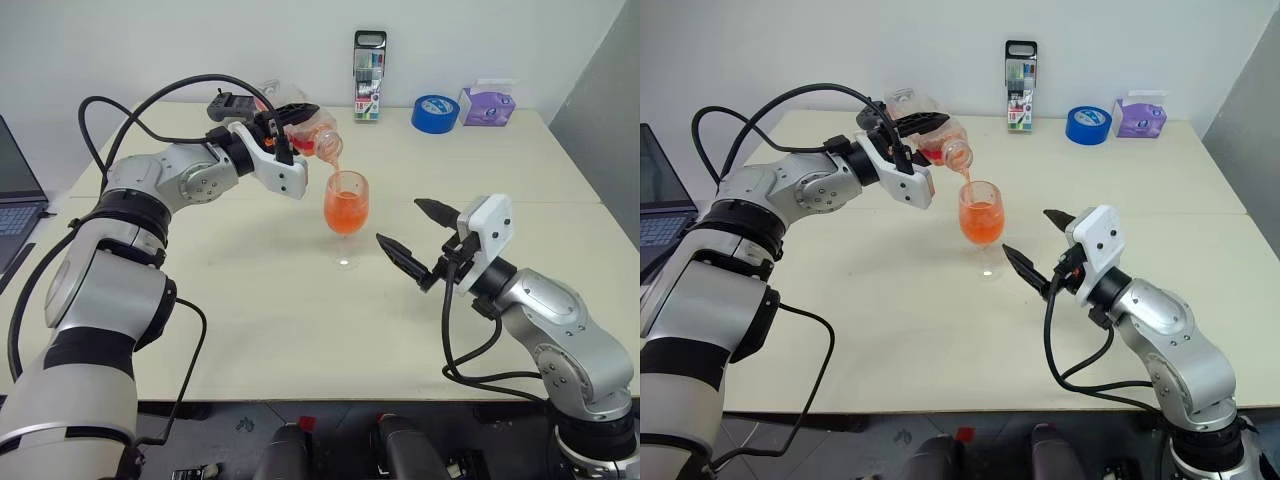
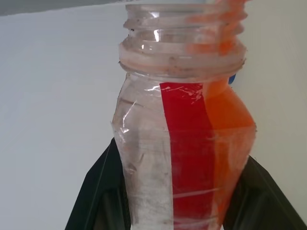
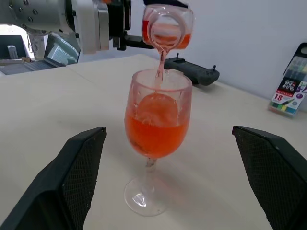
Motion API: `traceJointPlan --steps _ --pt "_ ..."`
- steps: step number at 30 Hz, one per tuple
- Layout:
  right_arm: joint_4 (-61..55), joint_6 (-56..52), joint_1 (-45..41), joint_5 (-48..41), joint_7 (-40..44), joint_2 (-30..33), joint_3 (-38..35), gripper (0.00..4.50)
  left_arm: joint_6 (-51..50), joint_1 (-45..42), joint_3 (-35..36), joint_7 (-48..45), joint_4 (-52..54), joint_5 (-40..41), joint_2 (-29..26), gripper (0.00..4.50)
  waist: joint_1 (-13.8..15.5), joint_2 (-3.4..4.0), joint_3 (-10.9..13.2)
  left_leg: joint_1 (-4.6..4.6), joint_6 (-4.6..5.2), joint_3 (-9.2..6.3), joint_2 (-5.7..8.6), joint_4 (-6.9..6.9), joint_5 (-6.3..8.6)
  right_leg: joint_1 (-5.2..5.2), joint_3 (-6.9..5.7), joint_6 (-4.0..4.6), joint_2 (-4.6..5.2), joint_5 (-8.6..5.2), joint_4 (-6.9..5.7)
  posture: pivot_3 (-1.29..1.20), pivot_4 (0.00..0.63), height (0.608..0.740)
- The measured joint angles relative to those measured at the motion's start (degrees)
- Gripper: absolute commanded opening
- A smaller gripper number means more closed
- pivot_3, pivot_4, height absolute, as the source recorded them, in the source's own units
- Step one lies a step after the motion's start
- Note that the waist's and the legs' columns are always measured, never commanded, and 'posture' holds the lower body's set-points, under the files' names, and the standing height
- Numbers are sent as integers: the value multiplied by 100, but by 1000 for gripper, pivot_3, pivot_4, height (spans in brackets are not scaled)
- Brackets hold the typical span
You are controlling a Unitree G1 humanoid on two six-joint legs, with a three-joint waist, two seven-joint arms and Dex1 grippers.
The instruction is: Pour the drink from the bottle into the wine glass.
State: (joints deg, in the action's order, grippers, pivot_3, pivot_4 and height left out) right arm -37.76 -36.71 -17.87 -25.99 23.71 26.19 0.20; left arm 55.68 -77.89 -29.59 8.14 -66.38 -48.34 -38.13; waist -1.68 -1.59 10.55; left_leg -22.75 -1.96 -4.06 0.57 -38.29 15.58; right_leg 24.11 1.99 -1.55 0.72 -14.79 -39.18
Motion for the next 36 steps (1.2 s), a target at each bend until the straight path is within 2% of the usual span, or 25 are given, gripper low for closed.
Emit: traceJointPlan --steps 3,11,16,21,24,28,36 --pt "0 -28 -182 -23 -6 -9 4 4500 -6 17 65 -99 -5 193 39 1787 0 0 0 -1 0 0 0 -2 0 0 0 0 0 0 0 0 150 740" --pt "19 -140 -884 -126 -95 -98 -18 4500 -73 361 645 -1157 -66 1338 324 1787 -6 1 -1 -1 0 0 0 -8 0 1 1 0 0 0 -6 0 150 740" --pt "197 -345 -1449 -311 52 -83 48 4500 -970 760 1912 -2623 -14 3254 690 1778 -23 2 -1 -9 1 -1 -3 -37 1 9 0 1 -1 0 -29 0 150 740" --pt "352 -1376 -2514 -793 78 -161 323 4500 -2758 1009 3244 -3423 393 4853 660 1768 -69 7 -4 -6 2 -23 -8 -47 2 8 -2 1 -5 0 -44 0 150 740" --pt "626 -1903 -3112 -700 -100 -357 802 4500 -3640 1548 3692 -3476 632 5325 635 1768 -119 11 -9 -2 2 -38 -10 -46 2 9 -2 0 -4 -1 -48 0 150 740" --pt "833 -2128 -3133 -656 -139 -662 1291 4500 -4517 2258 4091 -3315 710 5663 684 1768 -105 9 -9 -26 1 -49 -4 -57 1 23 -12 1 15 0 -51 0 150 740" --pt "1016 -2121 -3111 -387 -126 -834 1520 4500 -5192 2556 4571 -3159 1253 6142 716 1768 -19 2 -14 -17 1 -45 5 -57 1 19 -10 1 34 0 -52 0 150 740"
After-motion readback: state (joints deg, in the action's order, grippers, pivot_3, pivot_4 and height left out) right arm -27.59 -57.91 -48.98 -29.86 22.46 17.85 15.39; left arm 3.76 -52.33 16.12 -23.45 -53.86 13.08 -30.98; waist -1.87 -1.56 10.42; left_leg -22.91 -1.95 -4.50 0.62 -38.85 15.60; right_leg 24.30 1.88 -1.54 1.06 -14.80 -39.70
